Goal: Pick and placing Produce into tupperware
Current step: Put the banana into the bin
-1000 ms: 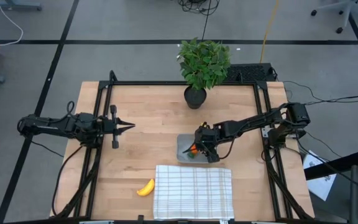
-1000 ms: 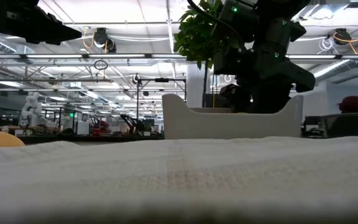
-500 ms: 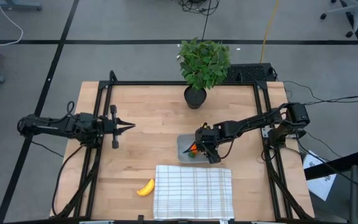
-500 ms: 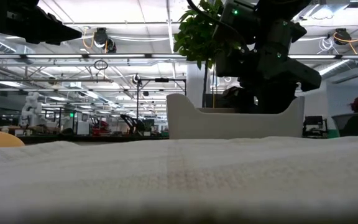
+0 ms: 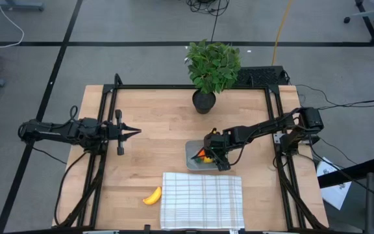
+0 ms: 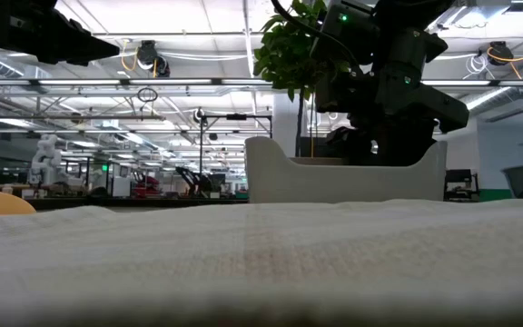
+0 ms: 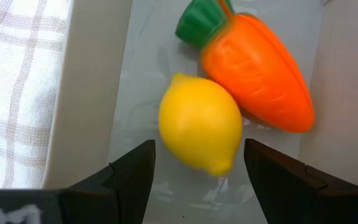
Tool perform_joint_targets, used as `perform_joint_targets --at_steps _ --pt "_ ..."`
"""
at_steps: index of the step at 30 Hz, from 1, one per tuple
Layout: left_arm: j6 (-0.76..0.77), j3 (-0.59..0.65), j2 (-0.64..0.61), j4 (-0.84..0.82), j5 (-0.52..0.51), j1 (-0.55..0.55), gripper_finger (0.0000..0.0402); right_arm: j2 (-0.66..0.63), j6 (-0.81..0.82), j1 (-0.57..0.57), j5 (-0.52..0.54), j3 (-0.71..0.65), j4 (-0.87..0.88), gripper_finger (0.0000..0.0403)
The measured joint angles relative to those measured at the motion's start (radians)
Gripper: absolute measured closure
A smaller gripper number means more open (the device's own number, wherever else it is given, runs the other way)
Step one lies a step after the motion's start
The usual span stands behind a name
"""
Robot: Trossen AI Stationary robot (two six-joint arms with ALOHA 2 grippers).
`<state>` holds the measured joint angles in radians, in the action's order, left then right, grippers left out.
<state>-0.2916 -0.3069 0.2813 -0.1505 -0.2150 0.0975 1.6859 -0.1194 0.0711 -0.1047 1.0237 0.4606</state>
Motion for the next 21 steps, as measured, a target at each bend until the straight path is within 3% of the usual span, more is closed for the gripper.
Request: perform_joint_targets --at_steps 11,16,21 --pt "-0.003 0.000 0.000 0.000 -0.001 0.000 0.0378 -0.066 0.003 0.000 0.005 0.001 0.007 0.0165" --pt "-0.003 0.000 0.000 0.000 -0.003 0.000 0.0378 -0.131 0.003 0.000 0.055 0.002 0.003 0.0166" --pt "-0.003 0.000 0.000 0.000 -0.003 0.000 0.0378 -0.164 0.004 0.000 0.081 0.002 -0.031 0.0205"
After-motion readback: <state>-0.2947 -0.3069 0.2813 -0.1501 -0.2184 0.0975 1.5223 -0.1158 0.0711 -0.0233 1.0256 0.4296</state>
